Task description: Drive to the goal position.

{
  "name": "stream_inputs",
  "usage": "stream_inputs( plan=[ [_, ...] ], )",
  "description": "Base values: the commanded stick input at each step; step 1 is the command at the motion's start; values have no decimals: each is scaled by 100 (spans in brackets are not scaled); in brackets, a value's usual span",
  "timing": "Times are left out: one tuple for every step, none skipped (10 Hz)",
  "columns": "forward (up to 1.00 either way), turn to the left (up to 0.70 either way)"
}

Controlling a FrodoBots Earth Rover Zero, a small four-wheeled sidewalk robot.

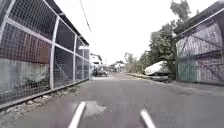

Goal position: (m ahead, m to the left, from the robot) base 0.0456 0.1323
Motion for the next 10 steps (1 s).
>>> stream_inputs(
  plan=[
    [70, 0],
    [70, 0],
    [70, 0],
    [70, 0],
    [70, 0],
    [70, -3],
    [70, -7],
    [70, -11],
    [70, -15],
    [70, -19]
  ],
)
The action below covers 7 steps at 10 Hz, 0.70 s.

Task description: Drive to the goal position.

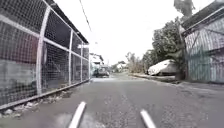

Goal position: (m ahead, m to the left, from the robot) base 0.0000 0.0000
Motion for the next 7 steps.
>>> stream_inputs(
  plan=[
    [70, -23],
    [70, -27],
    [70, -31],
    [70, -35],
    [70, -35],
    [70, -35],
    [70, -35]
  ],
)
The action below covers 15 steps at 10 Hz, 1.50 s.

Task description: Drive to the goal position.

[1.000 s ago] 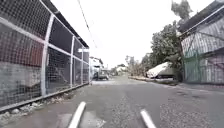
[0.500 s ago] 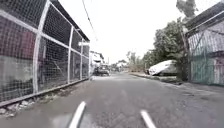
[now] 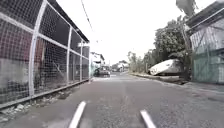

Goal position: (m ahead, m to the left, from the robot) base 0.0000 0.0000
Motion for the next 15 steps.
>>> stream_inputs(
  plan=[
    [70, -35],
    [70, -34],
    [70, -12],
    [70, 0],
    [70, 0],
    [70, 0],
    [70, 0],
    [70, 0],
    [70, 0],
    [70, 0],
    [70, 0],
    [70, 0],
    [70, 0],
    [70, 0],
    [70, 0]
  ],
)
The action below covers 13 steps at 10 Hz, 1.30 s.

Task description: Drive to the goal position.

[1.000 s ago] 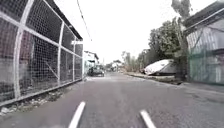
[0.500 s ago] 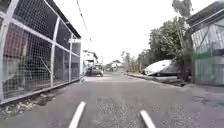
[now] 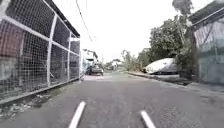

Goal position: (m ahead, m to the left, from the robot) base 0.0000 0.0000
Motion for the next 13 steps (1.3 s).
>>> stream_inputs(
  plan=[
    [70, 0],
    [70, 0],
    [70, -1],
    [70, -6],
    [70, -11],
    [70, -16],
    [70, -21],
    [70, -25],
    [70, -30],
    [70, -35],
    [70, -35],
    [70, -35],
    [70, -35]
  ],
)
